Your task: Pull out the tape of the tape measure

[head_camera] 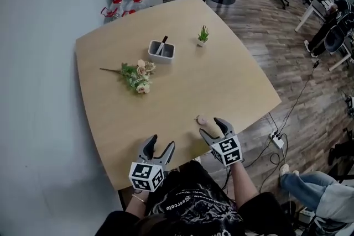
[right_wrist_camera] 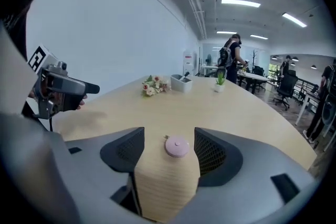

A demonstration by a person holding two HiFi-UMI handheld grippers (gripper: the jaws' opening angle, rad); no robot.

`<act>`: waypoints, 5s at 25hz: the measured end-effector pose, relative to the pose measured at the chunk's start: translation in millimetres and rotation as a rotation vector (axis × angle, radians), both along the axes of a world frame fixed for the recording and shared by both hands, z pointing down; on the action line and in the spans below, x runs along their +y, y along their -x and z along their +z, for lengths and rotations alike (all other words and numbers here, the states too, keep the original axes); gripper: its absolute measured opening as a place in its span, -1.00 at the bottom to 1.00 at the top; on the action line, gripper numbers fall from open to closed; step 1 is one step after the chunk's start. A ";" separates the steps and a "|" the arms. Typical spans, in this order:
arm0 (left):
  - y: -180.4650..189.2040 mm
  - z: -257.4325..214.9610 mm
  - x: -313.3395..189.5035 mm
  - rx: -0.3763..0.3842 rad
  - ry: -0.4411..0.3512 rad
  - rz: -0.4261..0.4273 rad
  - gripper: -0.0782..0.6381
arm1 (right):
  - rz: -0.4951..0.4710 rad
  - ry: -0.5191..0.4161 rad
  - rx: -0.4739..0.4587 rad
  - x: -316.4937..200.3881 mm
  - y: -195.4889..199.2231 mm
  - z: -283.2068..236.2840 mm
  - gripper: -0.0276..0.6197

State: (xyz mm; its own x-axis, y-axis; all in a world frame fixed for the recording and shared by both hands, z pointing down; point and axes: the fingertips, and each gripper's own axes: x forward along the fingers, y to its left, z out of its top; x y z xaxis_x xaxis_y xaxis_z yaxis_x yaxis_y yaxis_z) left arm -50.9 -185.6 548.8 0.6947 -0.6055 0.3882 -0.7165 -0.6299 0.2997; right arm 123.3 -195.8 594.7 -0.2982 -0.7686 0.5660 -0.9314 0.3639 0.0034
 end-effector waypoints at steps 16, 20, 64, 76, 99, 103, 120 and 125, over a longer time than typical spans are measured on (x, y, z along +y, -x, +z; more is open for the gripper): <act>33.4 -4.6 -0.7 -0.020 0.033 -0.276 0.04 | -0.276 0.224 0.080 -33.1 7.8 68.2 0.00; 35.2 -5.9 0.0 -0.016 0.035 -0.304 0.04 | -0.283 0.207 0.070 -33.1 7.6 66.6 0.00; -73.3 -53.0 -3.0 0.002 -0.102 0.363 -0.30 | -0.525 0.176 -0.042 16.8 72.8 -104.9 -0.19; -84.0 -52.7 17.8 0.041 -0.061 0.525 -0.67 | -0.606 0.185 -0.018 29.9 83.8 -107.6 -0.19; -75.4 -39.4 7.7 0.154 0.023 0.370 -0.76 | -0.506 0.229 -0.096 21.0 71.5 -95.6 -0.19; -59.3 -39.2 -4.5 0.165 0.026 0.312 -0.76 | -0.468 0.232 -0.086 13.7 59.0 -91.4 -0.19; -37.8 -31.5 -20.4 0.160 0.034 0.143 -0.76 | -0.429 0.229 -0.129 9.8 53.7 -90.8 -0.20; -22.5 -29.0 -27.7 0.148 0.031 0.062 -0.76 | -0.400 0.236 -0.098 8.5 44.9 -87.3 -0.20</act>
State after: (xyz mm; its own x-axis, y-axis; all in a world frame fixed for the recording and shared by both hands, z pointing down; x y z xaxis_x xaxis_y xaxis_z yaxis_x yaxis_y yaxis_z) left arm -28.4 -213.3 519.8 0.7815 -0.5490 0.2965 -0.6229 -0.6602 0.4196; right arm 78.4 -187.3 507.4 -0.6057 -0.4358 0.6657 -0.7095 0.6745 -0.2040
